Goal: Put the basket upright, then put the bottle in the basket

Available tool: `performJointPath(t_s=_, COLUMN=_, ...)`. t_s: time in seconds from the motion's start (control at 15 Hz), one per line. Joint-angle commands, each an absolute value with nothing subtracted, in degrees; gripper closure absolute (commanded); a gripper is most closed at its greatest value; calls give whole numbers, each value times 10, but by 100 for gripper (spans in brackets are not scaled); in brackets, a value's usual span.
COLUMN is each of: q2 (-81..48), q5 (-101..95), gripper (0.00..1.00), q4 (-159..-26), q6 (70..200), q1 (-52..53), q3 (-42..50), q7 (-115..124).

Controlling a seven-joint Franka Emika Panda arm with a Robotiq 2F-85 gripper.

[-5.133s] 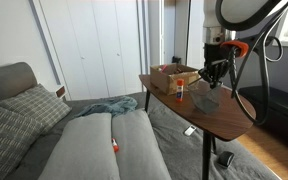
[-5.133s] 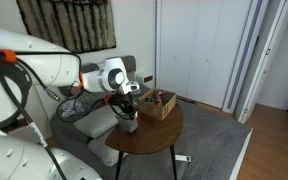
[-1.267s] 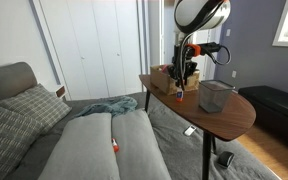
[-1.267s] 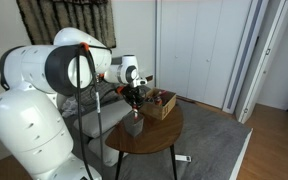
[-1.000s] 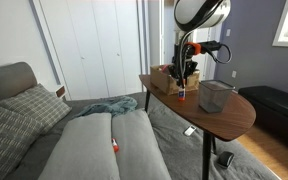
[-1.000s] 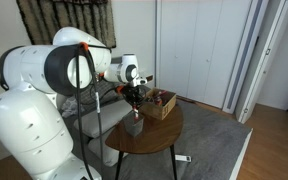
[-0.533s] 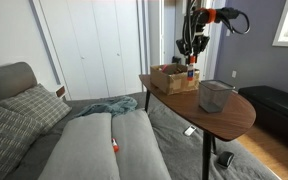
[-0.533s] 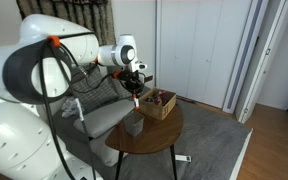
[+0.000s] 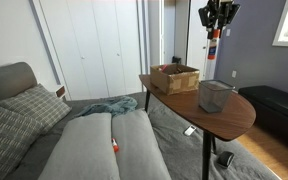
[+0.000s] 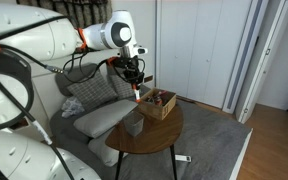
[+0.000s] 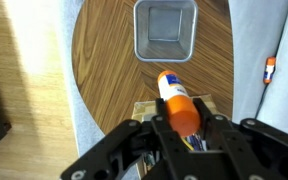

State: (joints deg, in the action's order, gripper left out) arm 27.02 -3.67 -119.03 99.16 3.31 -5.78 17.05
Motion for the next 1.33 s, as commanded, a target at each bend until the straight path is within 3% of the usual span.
performJointPath(t_s=0.0, q2=292, q5=-17, gripper=92, q4=-1229, q6=983, q1=20, q3=-46, q7=162)
performJointPath(t_s=1.27, q2=287, q5=42, gripper=92, q4=-1406, q6=1149, q1=29, q3=-44, q7=117)
